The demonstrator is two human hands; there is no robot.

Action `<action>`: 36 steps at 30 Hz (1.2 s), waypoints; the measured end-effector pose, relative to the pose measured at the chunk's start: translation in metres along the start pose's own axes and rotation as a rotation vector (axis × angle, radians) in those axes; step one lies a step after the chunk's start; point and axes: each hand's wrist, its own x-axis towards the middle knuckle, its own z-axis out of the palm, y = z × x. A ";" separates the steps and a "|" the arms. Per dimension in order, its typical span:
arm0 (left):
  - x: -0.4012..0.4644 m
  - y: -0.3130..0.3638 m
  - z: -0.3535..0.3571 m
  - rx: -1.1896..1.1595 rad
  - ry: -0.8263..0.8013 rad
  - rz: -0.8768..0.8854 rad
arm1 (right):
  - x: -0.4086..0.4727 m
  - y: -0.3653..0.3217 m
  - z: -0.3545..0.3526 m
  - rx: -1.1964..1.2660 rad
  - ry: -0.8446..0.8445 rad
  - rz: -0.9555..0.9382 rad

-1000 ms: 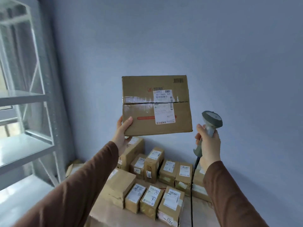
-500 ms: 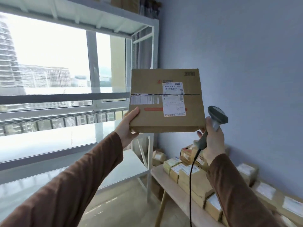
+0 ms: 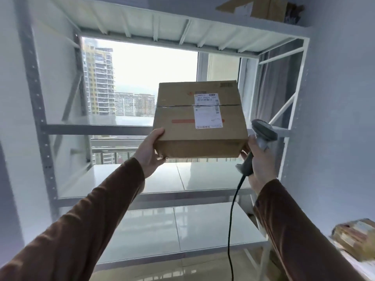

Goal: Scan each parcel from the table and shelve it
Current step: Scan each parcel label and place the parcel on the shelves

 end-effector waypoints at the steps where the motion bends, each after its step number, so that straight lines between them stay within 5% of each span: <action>1: 0.007 0.007 -0.017 0.022 0.019 0.017 | 0.005 0.011 0.020 0.011 -0.020 0.005; 20: 0.175 0.106 -0.237 0.293 0.240 0.276 | 0.131 0.175 0.302 0.102 -0.336 0.042; 36: 0.278 0.176 -0.435 0.299 0.275 0.368 | 0.120 0.264 0.511 0.092 -0.328 0.067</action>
